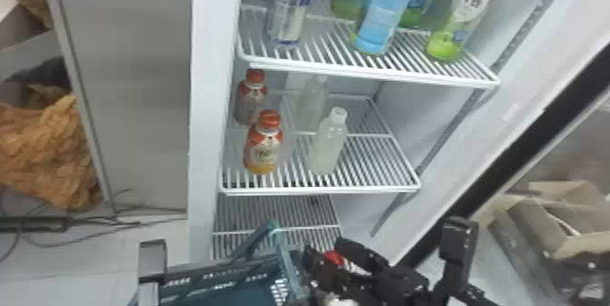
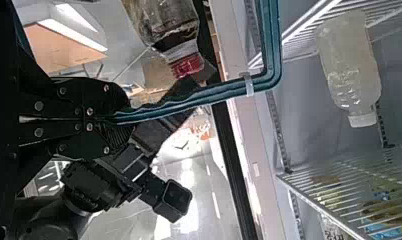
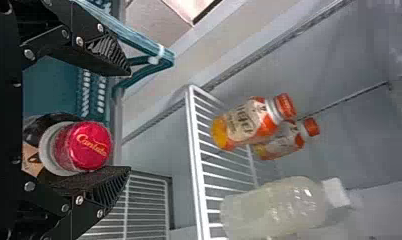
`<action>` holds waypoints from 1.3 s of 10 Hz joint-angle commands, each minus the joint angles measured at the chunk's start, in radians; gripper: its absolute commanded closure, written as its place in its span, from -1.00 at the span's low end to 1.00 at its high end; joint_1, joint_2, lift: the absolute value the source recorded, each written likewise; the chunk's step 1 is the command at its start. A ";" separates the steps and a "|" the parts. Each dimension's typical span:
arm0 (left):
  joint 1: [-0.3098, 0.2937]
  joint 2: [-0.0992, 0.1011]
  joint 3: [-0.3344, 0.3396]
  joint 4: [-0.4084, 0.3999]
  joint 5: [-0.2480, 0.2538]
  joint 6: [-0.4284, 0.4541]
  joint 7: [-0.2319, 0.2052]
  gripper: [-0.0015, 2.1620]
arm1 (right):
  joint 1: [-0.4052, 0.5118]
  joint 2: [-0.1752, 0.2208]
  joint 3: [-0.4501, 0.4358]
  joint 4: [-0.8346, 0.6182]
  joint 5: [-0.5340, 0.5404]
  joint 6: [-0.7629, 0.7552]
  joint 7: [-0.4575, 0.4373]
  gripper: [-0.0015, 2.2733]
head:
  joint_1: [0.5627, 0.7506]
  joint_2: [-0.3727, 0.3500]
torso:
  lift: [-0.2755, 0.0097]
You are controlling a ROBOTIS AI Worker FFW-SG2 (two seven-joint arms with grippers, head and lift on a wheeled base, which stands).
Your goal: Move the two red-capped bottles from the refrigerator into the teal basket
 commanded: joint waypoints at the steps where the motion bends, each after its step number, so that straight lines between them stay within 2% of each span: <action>1: 0.001 0.000 0.000 0.001 0.000 0.000 0.000 0.04 | 0.001 0.003 -0.004 0.006 -0.004 -0.045 0.001 -0.66 | 0.41 -0.94 | -0.67; 13: 0.001 -0.002 0.000 0.001 0.002 -0.005 0.000 0.04 | 0.018 0.017 -0.004 0.033 -0.024 -0.206 -0.004 -0.65 | 0.41 -0.94 | -0.67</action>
